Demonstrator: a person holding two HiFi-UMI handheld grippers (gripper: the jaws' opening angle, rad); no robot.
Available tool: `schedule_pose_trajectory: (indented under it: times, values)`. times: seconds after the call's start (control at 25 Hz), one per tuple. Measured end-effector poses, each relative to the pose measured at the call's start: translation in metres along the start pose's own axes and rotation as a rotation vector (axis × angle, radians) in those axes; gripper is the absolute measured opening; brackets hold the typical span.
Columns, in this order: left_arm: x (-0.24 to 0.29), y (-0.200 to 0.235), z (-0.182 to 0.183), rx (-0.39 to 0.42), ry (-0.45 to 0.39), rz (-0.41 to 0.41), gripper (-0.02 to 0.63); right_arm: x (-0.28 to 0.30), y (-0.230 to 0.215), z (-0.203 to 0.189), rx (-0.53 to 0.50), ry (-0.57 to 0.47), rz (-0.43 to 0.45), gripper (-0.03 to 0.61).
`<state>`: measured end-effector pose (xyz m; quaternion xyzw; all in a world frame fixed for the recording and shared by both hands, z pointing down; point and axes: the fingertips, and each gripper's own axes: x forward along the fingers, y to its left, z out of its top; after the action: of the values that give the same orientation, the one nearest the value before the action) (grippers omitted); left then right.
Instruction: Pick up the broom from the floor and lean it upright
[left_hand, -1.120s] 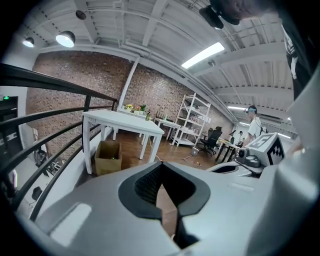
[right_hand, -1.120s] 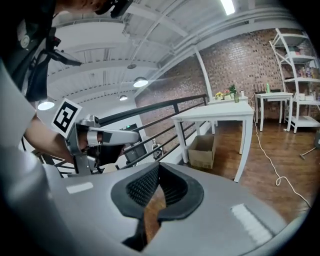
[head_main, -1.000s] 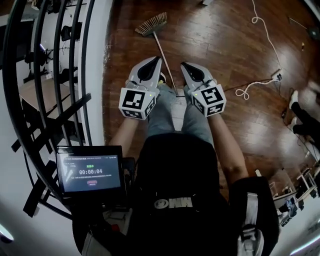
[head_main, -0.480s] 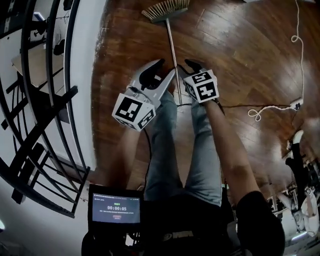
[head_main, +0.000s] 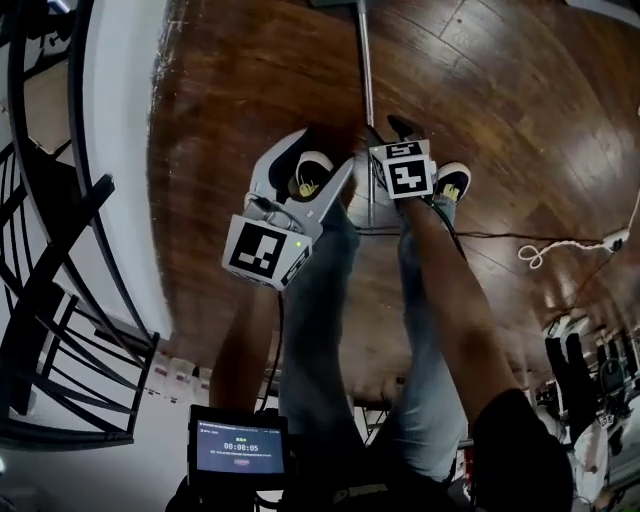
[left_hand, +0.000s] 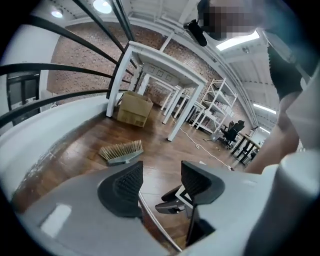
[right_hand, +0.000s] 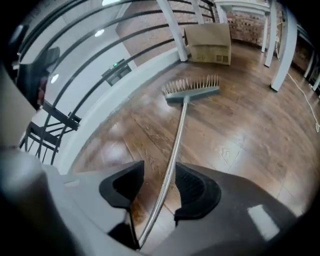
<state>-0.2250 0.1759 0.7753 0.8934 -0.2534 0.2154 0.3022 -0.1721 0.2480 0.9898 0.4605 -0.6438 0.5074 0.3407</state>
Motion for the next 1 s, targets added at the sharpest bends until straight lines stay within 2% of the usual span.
schedule_pose_trajectory:
  times: [0.16, 0.32, 0.6, 0.68, 0.8, 1.0]
  values:
    - [0.011, 0.028, -0.026, -0.016, -0.002, 0.015, 0.258, 0.058, -0.022, -0.027, 0.003, 0.060, -0.087, 0.207]
    - [0.014, 0.043, -0.033, -0.040, -0.010, 0.042, 0.258, 0.088, -0.026, -0.052, 0.028, 0.123, -0.114, 0.198]
    - [0.023, 0.043, -0.035, -0.045, 0.005, 0.020, 0.238, 0.100, -0.033, -0.068, -0.085, 0.247, -0.211, 0.138]
    - [0.024, 0.043, -0.032, -0.046, 0.009, 0.018, 0.238, 0.101, -0.034, -0.068, -0.046, 0.269, -0.211, 0.118]
    - [0.024, 0.041, -0.020, -0.041, -0.004, 0.013, 0.238, 0.092, -0.040, -0.062, 0.044, 0.260, -0.226, 0.089]
    - [0.015, 0.036, -0.001, -0.019, -0.015, 0.010, 0.238, 0.062, -0.041, -0.036, 0.019, 0.190, -0.254, 0.084]
